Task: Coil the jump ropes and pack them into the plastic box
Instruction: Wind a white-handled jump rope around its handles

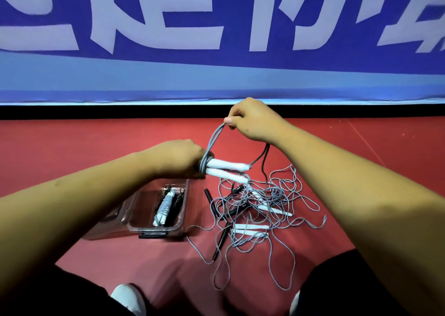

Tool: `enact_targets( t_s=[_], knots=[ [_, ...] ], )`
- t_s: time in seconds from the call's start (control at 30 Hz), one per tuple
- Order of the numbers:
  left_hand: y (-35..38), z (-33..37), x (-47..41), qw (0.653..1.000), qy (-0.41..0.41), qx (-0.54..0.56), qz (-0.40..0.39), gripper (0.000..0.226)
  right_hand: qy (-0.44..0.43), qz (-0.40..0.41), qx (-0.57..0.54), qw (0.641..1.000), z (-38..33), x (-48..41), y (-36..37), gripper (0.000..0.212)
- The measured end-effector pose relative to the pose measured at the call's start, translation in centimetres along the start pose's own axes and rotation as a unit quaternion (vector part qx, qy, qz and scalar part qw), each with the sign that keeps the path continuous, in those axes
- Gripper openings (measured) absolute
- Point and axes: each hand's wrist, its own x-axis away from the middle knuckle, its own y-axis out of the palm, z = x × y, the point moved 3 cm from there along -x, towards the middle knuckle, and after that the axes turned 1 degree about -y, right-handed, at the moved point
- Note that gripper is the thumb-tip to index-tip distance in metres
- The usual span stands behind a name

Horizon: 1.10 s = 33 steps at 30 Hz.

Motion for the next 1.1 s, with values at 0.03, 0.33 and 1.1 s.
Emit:
enact_targets(
  t_s=[0.03,0.33,1.1],
  knots=[
    [-0.4,0.1,0.2,0.999,0.006,0.034,0.007,0.014,0.003,-0.005,-0.011,1.0,0.1,0.0,-0.1,0.031],
    [-2.9,0.1,2.0,0.938,-0.102,0.322,0.074,0.035,0.069,-0.143,-0.261,0.952,1.9,1.3,2.6,0.022],
    [-1.1,-9.6,1.9,0.931,-0.34,0.066,0.116,0.032,-0.028,-0.13,-0.09,0.987,-5.8,3.1,4.4,0.015]
  ],
)
